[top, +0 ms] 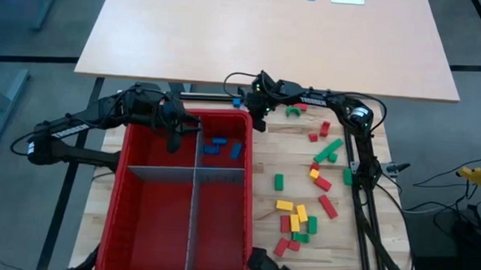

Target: Sort blocks

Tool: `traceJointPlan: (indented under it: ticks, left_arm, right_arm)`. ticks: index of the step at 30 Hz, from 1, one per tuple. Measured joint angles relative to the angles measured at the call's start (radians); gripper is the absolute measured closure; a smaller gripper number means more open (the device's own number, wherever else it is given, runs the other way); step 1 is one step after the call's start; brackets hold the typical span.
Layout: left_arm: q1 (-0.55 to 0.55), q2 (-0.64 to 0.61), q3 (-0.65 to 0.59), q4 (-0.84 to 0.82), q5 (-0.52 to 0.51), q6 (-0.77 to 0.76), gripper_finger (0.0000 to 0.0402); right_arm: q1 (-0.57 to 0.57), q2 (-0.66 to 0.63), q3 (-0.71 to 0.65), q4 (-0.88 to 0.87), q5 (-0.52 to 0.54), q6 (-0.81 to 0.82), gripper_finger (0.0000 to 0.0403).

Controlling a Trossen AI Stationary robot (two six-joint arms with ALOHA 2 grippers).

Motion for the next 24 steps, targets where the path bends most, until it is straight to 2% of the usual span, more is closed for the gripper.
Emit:
traceJointPlan:
  ticks: [12,19,24]
  left_arm:
    - [0.000,0.000,0.000,0.001,0.000,-0.007,0.0287]
    - [0.000,0.000,0.000,0.001,-0.002,-0.007,0.0287]
    - [0.000,0.000,0.000,0.001,-0.002,-0.008,0.0287]
  right_arm:
    - [-0.037,0.031,-0.003,0.028,-0.032,-0.003,0.0403]
    - [-0.072,0.032,-0.004,0.049,-0.193,0.080,0.0403]
    - [-0.104,0.032,-0.008,0.049,-0.248,0.153,0.0403]
